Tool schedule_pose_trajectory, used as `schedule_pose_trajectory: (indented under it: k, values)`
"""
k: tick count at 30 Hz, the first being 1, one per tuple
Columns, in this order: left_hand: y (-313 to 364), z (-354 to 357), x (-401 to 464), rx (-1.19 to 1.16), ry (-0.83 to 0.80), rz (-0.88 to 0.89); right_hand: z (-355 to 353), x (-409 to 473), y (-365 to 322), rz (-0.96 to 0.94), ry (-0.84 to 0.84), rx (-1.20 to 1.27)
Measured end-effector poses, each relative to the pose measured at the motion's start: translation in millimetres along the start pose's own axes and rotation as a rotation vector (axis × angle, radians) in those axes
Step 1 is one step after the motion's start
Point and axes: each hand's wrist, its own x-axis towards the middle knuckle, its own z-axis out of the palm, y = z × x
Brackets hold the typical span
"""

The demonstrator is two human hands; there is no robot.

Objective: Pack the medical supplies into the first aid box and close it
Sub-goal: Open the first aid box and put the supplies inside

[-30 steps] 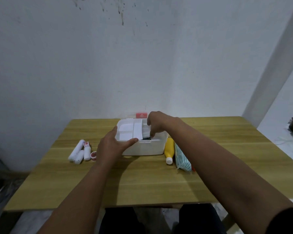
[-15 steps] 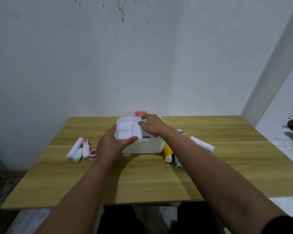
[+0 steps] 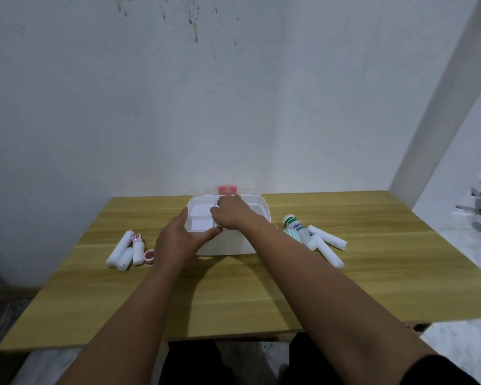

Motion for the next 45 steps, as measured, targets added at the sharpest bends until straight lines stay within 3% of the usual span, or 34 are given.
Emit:
schedule_pose_trajectory:
  k: [6,12,14,19,27,39,45]
  values:
    - [-2,-2,2,0.041,-0.022,-0.013,-10,-5,3,-0.003,0.005,0.037]
    - [1,-1,1,0.006,-0.056,-0.03,-47,-26,38,-0.037,0.368,0.217]
    - [0,-1,1,0.0,-0.064,-0.04,-59,-34,55,0.011,0.412,0.186]
    - [2,-2,-1,-0.021,-0.07,-0.04,-72,-57,89,0.237,0.314,-0.094]
    - [3,-4,0,-0.005,-0.085,-0.036,-58,-83,96,0.496,-0.133,-0.366]
    - [2,-3,3,0.0,-0.095,-0.071,-54,-85,94,0.479,-0.066,-0.316]
    - [4,-4,2,-0.019,-0.099,-0.061,-87,-86,88,0.502,-0.09,-0.197]
